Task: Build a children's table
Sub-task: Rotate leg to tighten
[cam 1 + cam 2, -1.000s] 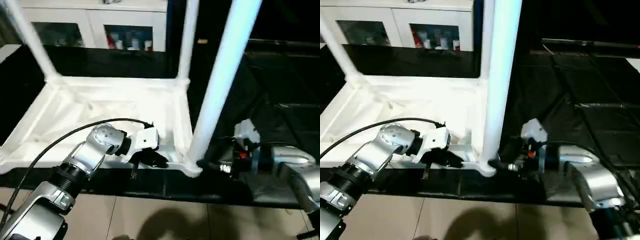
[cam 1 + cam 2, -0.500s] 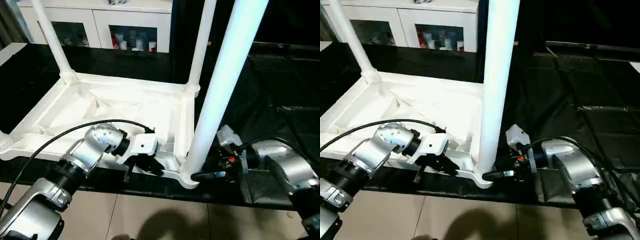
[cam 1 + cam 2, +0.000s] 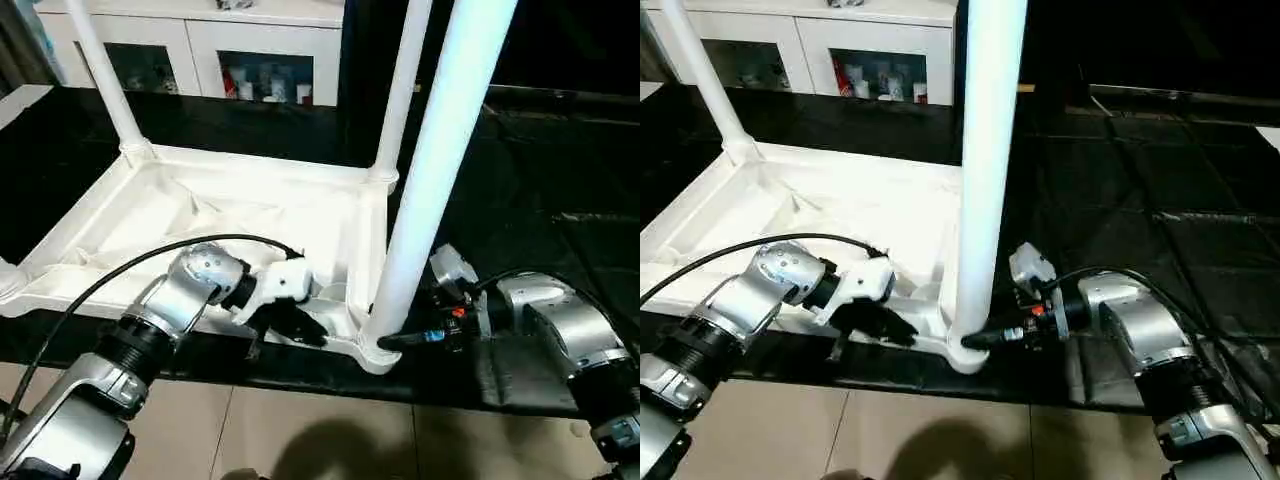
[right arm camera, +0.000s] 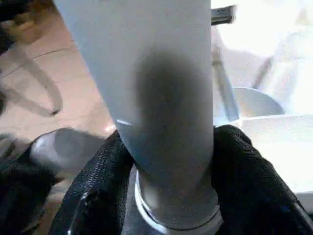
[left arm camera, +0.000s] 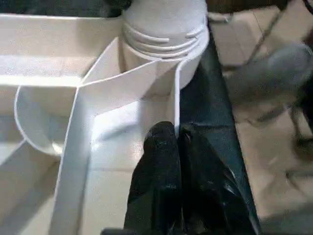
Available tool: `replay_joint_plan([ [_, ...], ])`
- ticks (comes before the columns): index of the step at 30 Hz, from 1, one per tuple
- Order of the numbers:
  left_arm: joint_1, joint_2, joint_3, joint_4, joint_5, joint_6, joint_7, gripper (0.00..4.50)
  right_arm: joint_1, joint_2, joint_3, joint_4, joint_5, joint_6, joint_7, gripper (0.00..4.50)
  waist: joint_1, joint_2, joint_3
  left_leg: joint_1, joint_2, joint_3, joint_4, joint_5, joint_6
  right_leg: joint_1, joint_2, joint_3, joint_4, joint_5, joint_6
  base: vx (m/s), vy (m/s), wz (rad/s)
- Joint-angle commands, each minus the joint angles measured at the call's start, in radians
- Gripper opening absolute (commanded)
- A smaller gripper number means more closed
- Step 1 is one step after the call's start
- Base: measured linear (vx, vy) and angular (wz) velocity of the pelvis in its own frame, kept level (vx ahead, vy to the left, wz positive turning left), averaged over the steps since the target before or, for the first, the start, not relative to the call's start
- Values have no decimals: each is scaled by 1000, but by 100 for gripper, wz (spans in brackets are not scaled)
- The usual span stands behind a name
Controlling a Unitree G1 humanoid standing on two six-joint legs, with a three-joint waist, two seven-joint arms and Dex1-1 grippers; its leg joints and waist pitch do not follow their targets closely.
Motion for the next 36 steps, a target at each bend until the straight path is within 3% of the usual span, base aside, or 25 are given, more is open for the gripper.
replay_joint_plan([
  [1, -9, -39, 8, 37, 11, 36, 105, 0, 3, 51, 15, -19, 17, 24, -40, 214, -3, -14, -55, 1, 26, -1, -71, -182, 32, 45, -66, 32, -88, -272, -241, 0, 0, 0],
  [3, -14, -59, 29, 51, 10, 60, 149, 0, 0, 84, 4, -2, -10, 25, -126, 212, -8, -15, -50, 0, 26, -4, -77, -206, 19, 39, -65, 33, -95, -348, -210, 0, 0, 0],
  [4, -22, -91, 60, 68, 10, 99, 223, 0, -13, 148, -18, 35, -53, 36, -293, 210, -11, -18, -49, -2, 25, -6, -80, -212, 13, 42, -66, 32, -97, -373, -199, 0, 0, 0],
  [6, -29, -110, 75, 77, 13, 127, 270, 0, -23, 188, -35, 52, -66, 55, -384, 207, -25, -16, -46, -3, 22, -14, -86, -238, -10, 39, -70, 29, -106, -475, -156, 0, 0, 0],
  [7, -37, -129, 83, 86, 19, 145, 315, 0, -31, 224, -51, 64, -69, 64, -449, 207, -31, -16, -46, -5, 22, -16, -88, -243, -13, 40, -69, 28, -106, -482, -151, 0, 0, 0],
  [9, -43, -144, 91, 95, 21, 155, 346, 0, -38, 249, -60, 74, -73, 69, -495, 202, -44, -18, -49, -4, 23, -19, -90, -254, -10, 39, -69, 28, -108, -471, -146, 0, 0, 0],
  [12, -82, -229, 133, 155, 31, 193, 518, 0, -83, 396, -113, 136, -94, 94, -766, 200, -59, -16, -49, -8, 20, -16, -92, -232, -14, 39, -65, 27, -105, -397, -171, 0, 0, 0],
  [15, -105, -264, 144, 200, 54, 175, 603, 0, -109, 483, -141, 161, -112, 90, -911, 199, -62, -15, -48, -2, 18, -13, -91, -241, -16, 32, -64, 32, -110, -386, -168, 0, 0, 0],
  [18, -108, -267, 138, 211, 83, 158, 612, 0, -102, 518, -126, 145, -142, 60, -930, 199, -60, -15, -50, -1, 21, -11, -91, -235, -4, 35, -64, 34, -107, -322, -180, 0, 0, 0],
  [19, -106, -264, 136, 208, 88, 159, 609, 0, -97, 518, -122, 139, -145, 59, -928, 199, -59, -13, -50, 0, 22, -11, -91, -233, -1, 35, -64, 35, -106, -308, -184, 0, 0, 0],
  [20, -103, -260, 134, 205, 93, 159, 605, 0, -91, 517, -123, 131, -146, 61, -928, 255, -58, -14, -50, -2, 21, -10, -91, -221, 6, 38, -63, 36, -104, -275, -192, 0, 0, 0],
  [24, -93, -244, 122, 199, 105, 149, 582, 0, -66, 509, -129, 92, -144, 66, -910, 289, -52, -12, -49, -1, 23, -7, -91, -194, 19, 40, -64, 37, -102, -226, -205, 0, 0, 0],
  [25, -88, -234, 116, 198, 110, 135, 561, 0, -44, 491, -126, 53, -139, 64, -883, 289, -51, -16, -51, -1, 23, -6, -91, -187, 20, 41, -63, 37, -101, -216, -204, 0, 0, 0],
  [26, -87, -231, 115, 198, 112, 129, 555, 0, -37, 485, -125, 41, -137, 64, -874, 313, -50, -16, -51, -1, 23, -7, -91, -180, 22, 43, -63, 37, -100, -206, -204, 0, 0, 0],
  [28, -73, -216, 107, 184, 112, 83, 511, 0, -6, 444, -125, -8, -116, 82, -824, 315, -48, -17, -53, -3, 23, -6, -91, -156, 30, 46, -62, 37, -97, -161, -209, 0, 0, 0],
  [30, -58, -196, 98, 166, 107, 65, 456, 0, 29, 383, -123, -54, -94, 86, -741, 356, -44, -17, -56, -3, 25, -5, -88, -120, 49, 53, -62, 36, -88, -77, -228, 0, 0, 0],
  [32, -50, -185, 90, 158, 111, 42, 431, 0, 46, 349, -124, -74, -86, 85, -698, 362, -42, -16, -58, -4, 26, -4, -85, -92, 70, 56, -63, 35, -82, -5, -249, 0, 0, 0],
  [34, -32, -163, 75, 134, 101, 26, 360, 0, 70, 280, -128, -106, -65, 86, -607, 382, -39, -13, -59, -3, 27, -3, -85, -78, 81, 57, -64, 34, -79, 29, -266, 0, 0, 0],
  [36, -11, -131, 47, 103, 90, -52, 248, 0, 90, 157, -117, -130, -69, 36, -442, 402, -33, -11, -58, -2, 29, -3, -84, -82, 92, 60, -64, 33, -80, 40, -276, 0, 0, 0],
])
